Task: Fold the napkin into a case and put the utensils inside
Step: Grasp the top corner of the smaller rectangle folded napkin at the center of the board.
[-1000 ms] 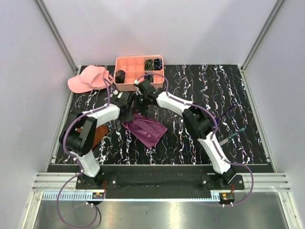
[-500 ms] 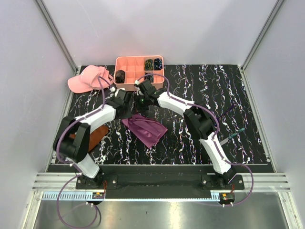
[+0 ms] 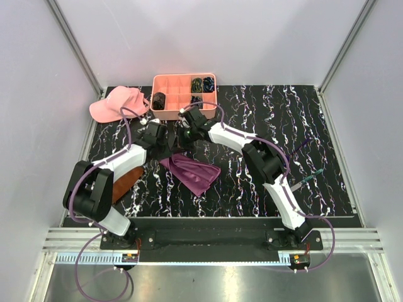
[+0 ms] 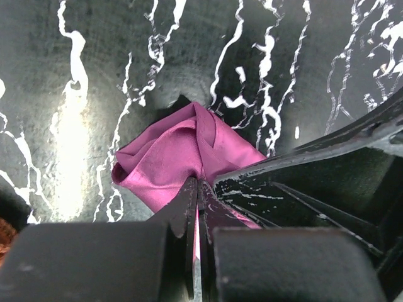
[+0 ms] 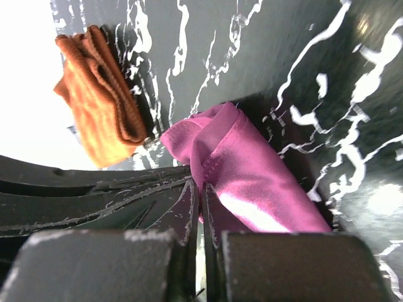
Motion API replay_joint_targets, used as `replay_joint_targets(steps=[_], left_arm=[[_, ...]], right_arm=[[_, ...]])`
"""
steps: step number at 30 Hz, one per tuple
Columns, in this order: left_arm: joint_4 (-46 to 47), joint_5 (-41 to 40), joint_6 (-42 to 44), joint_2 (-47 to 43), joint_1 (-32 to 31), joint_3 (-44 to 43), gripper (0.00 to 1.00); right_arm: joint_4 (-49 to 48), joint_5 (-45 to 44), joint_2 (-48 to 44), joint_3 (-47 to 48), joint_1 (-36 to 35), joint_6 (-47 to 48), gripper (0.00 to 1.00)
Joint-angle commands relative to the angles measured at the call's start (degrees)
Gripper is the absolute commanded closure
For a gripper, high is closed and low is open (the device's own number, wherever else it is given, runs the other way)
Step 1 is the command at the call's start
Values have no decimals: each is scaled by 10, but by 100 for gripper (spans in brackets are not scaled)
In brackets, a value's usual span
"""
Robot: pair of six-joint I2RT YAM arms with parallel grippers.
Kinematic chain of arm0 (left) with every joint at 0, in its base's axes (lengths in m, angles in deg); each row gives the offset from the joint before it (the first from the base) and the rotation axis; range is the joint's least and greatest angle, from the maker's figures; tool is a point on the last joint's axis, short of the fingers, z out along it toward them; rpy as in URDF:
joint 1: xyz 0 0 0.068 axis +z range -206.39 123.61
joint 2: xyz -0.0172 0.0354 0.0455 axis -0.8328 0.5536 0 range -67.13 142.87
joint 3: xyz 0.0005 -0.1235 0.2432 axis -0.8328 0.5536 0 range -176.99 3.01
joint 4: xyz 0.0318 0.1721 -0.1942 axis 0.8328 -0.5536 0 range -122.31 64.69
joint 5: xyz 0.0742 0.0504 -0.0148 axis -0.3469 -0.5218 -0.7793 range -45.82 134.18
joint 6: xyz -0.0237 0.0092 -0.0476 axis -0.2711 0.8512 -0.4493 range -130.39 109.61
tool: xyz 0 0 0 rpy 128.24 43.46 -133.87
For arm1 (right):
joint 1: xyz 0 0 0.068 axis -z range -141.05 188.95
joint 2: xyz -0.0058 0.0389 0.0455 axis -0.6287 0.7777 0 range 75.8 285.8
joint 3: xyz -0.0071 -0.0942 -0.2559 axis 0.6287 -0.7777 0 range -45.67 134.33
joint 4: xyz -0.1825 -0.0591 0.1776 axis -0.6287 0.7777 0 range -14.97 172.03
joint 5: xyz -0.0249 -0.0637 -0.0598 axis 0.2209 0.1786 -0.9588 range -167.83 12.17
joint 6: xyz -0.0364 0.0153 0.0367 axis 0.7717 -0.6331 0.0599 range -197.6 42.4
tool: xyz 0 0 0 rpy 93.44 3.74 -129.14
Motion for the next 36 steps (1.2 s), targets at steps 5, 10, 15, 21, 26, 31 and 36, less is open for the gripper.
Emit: replay_joint_targets(steps=[5,10,15,21,26,31,36], left_arm=[[50,13,-4,-49,2,23,100],[64,2,-13,-68,2,43,100],[67,11,-4,-70,2,48,100],[67,31,-2,-56,4,52,100],[56,51,-8,-44,4,39,100],[45,46,-35,-52,15,64,94],[58,37,-48,-115,31,111,63]], right_arm=[[-94,59,4,-57,1,-135,100],[-134,72,-1,-87,1,-166,100],[-138,105,22,-67,1,-182,100],[-49,117,66,-1,-10,-104,100],[-68,121,88,-10,-17,-98,100],[-72,110,84,-14,-15,-93,100],[-86,105,81,-26,-14,-100,100]])
